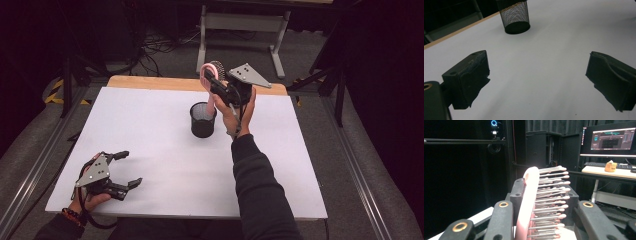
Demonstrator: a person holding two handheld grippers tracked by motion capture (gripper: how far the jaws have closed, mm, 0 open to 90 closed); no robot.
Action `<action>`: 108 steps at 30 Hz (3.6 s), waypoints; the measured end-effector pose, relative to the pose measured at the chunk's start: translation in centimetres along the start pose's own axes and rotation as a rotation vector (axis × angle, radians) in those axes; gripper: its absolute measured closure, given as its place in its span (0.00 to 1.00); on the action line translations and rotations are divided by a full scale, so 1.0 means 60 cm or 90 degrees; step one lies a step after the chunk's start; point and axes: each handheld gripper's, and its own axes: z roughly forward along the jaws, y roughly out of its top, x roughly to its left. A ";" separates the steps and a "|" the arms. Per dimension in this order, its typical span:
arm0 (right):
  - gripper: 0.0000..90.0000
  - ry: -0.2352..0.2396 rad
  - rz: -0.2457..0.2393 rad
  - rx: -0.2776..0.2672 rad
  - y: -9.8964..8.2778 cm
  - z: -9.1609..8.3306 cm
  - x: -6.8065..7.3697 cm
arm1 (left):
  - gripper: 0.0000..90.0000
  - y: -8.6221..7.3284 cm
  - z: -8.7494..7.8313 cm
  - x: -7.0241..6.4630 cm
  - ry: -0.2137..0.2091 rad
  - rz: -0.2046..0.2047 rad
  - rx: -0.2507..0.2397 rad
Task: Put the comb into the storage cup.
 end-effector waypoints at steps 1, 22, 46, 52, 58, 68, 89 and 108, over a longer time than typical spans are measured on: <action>0.70 0.002 0.018 -0.006 -0.001 0.002 0.004 | 0.06 0.000 0.000 0.000 0.000 0.000 0.000; 0.70 0.025 0.052 0.022 -0.051 0.002 0.011 | 0.06 0.000 0.001 -0.002 -0.002 0.003 0.003; 0.70 0.031 0.065 0.040 -0.081 0.004 0.014 | 0.06 0.000 0.002 -0.002 -0.003 0.002 0.003; 0.70 0.033 0.072 0.046 -0.088 0.005 0.011 | 0.07 0.001 0.001 -0.003 0.000 0.005 0.001; 0.70 0.035 0.073 0.052 -0.096 0.007 0.015 | 0.06 0.001 0.001 -0.003 -0.005 0.004 -0.001; 0.70 0.033 0.075 0.059 -0.108 0.007 0.015 | 0.06 0.001 0.001 -0.003 -0.005 0.005 0.001; 0.67 0.019 0.098 0.065 -0.121 0.002 0.003 | 0.06 0.001 0.001 -0.004 -0.006 0.006 0.001; 0.63 -0.021 0.082 0.103 -0.146 -0.005 -0.017 | 0.06 0.001 0.002 -0.005 -0.005 0.008 0.005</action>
